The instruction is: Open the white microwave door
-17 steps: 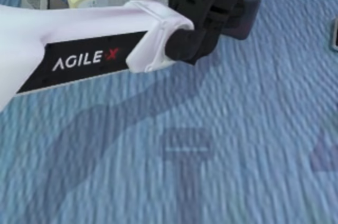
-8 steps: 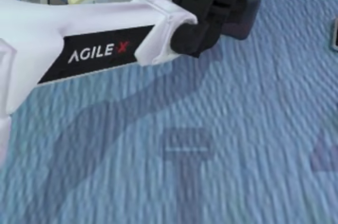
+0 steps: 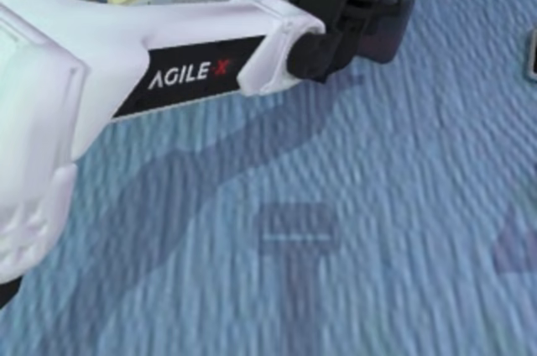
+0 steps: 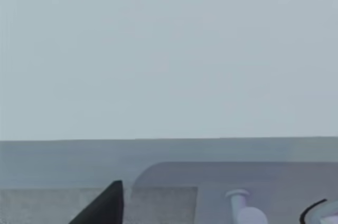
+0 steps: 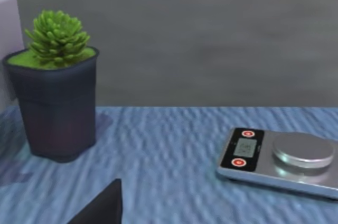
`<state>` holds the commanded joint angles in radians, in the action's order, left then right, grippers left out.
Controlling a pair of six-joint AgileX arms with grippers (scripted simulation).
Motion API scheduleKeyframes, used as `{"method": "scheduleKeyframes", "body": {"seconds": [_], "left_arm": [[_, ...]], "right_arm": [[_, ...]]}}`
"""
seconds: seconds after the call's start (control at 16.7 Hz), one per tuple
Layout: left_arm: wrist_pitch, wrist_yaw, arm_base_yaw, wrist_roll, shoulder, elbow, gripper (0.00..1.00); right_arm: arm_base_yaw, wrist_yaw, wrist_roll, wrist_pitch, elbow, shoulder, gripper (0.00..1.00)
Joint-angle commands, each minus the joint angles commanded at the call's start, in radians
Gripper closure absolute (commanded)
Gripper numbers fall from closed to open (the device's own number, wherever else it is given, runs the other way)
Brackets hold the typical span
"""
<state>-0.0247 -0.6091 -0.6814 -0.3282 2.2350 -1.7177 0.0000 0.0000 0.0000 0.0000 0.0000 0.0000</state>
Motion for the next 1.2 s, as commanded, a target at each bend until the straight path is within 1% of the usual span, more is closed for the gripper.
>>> {"method": "scheduleKeyframes", "body": {"seconds": [0.12, 0.9, 0.96, 1.2], "left_arm": [[0.000, 0.000, 0.000, 0.000, 0.000, 0.000, 0.00], [0.000, 0.000, 0.000, 0.000, 0.000, 0.000, 0.98], [0.000, 0.000, 0.000, 0.000, 0.000, 0.000, 1.00], [0.000, 0.000, 0.000, 0.000, 0.000, 0.000, 1.00]], "right_arm": [[0.000, 0.000, 0.000, 0.000, 0.000, 0.000, 0.00], [0.000, 0.000, 0.000, 0.000, 0.000, 0.000, 0.00], [0.000, 0.000, 0.000, 0.000, 0.000, 0.000, 0.00], [0.000, 0.000, 0.000, 0.000, 0.000, 0.000, 0.00]]}}
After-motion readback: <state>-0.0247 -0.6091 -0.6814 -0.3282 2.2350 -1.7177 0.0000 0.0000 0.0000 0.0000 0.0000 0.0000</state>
